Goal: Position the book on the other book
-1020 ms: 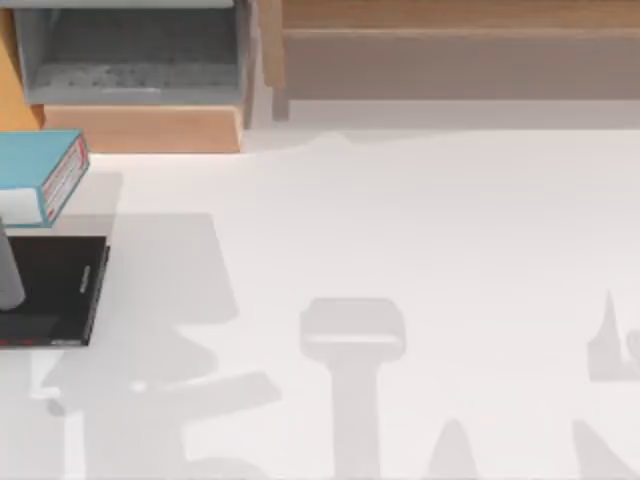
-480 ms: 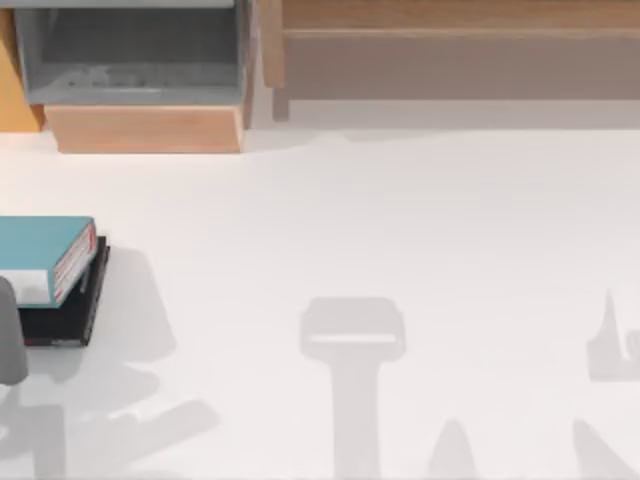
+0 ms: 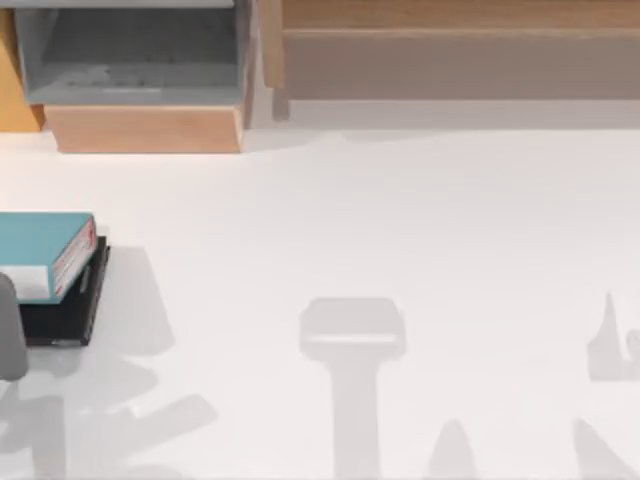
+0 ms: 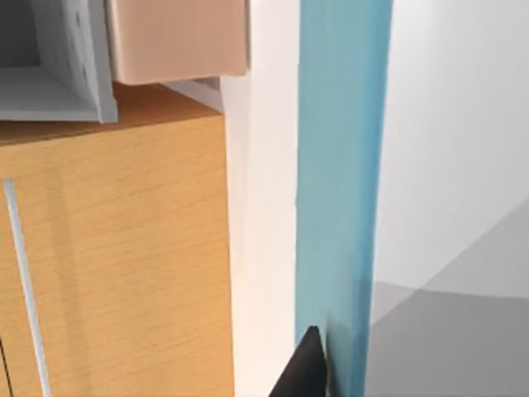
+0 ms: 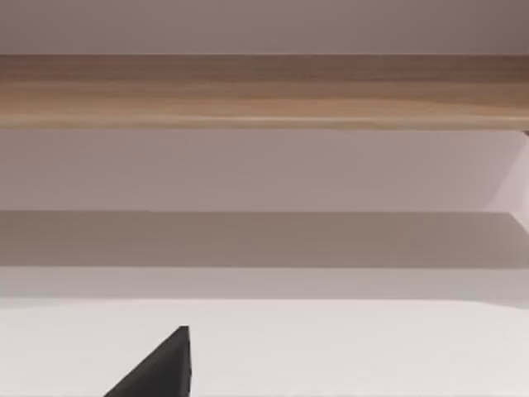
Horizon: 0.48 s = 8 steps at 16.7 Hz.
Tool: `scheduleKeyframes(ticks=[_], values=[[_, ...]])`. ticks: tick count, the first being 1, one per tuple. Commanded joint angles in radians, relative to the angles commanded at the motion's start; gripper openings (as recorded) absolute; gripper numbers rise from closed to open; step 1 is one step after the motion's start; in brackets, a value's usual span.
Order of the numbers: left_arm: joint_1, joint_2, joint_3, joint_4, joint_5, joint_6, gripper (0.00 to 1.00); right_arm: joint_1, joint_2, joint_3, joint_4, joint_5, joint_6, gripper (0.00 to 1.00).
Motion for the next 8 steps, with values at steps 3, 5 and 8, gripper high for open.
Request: scheduleKeyframes(ticks=[3, 5, 8], values=[[0.0, 0.0, 0.0, 0.0, 0.0, 0.0, 0.15, 0.0, 0.0, 0.0, 0.0, 0.0, 0.0, 1.0], [0.0, 0.0, 0.0, 0.0, 0.0, 0.0, 0.3, 0.0, 0.0, 0.0, 0.0, 0.0, 0.0, 1.0], [0.0, 0.0, 0.0, 0.0, 0.0, 0.0, 0.53, 0.0, 0.0, 0.0, 0.0, 0.0, 0.0, 1.0]])
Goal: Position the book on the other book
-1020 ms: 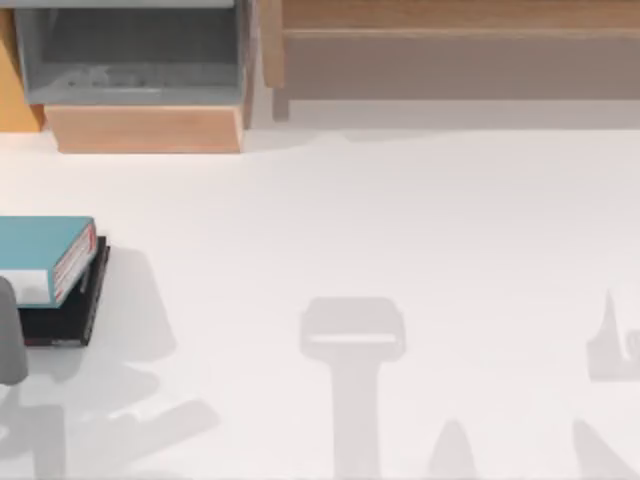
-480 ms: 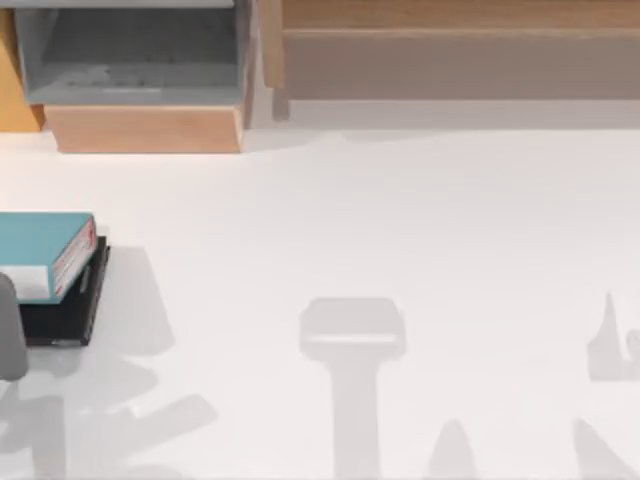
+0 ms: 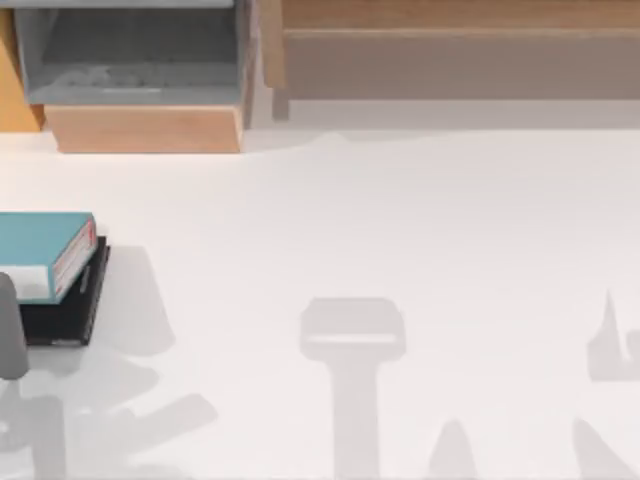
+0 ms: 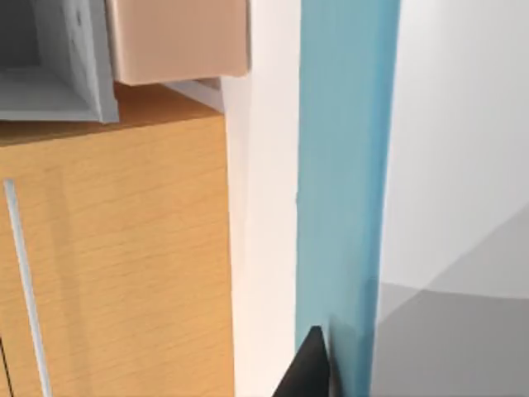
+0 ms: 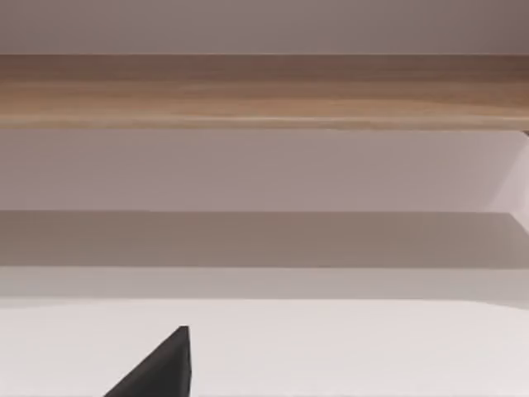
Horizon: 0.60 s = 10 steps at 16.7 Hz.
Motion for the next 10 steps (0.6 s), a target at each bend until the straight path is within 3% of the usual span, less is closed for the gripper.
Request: scheduleKeyframes(ticks=[6, 10], values=[[0.0, 0.0, 0.0, 0.0, 0.0, 0.0, 0.98, 0.0, 0.0, 0.0, 0.0, 0.0, 0.0, 1.0], [0.0, 0.0, 0.0, 0.0, 0.0, 0.0, 1.0, 0.0, 0.0, 0.0, 0.0, 0.0, 0.0, 1.0]])
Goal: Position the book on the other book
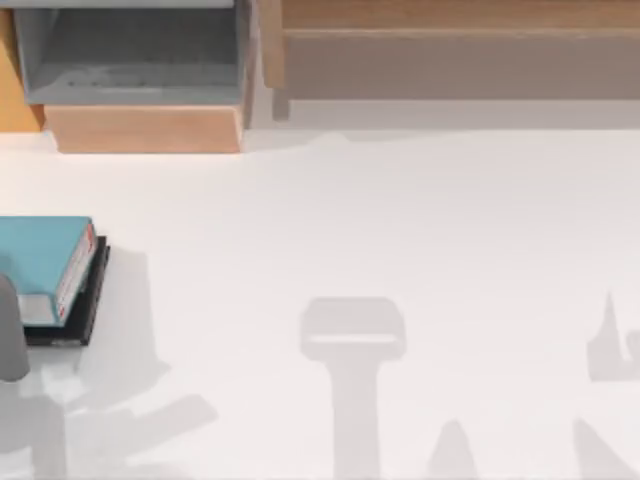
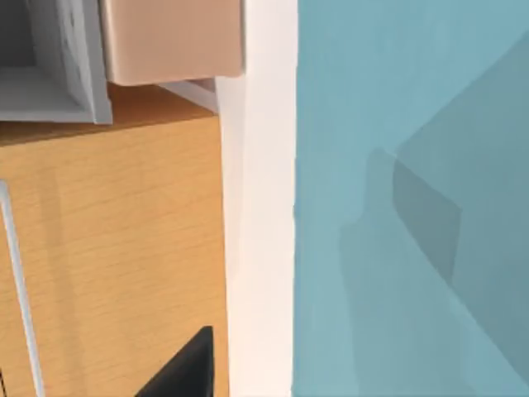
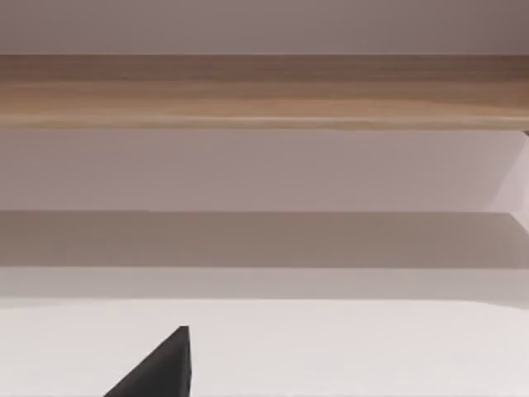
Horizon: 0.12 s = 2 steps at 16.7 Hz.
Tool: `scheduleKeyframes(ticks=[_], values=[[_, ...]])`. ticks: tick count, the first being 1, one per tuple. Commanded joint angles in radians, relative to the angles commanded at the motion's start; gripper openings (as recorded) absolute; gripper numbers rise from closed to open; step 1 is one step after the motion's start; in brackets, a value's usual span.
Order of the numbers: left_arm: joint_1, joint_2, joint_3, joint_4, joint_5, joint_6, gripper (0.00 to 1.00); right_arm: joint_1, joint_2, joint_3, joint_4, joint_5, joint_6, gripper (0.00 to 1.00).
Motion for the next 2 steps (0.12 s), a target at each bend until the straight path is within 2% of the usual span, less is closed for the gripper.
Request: scheduleKeyframes(ticks=[2], values=[[0.0, 0.0, 0.0, 0.0, 0.0, 0.0, 1.0, 0.0, 0.0, 0.0, 0.0, 0.0, 0.0, 1.0]])
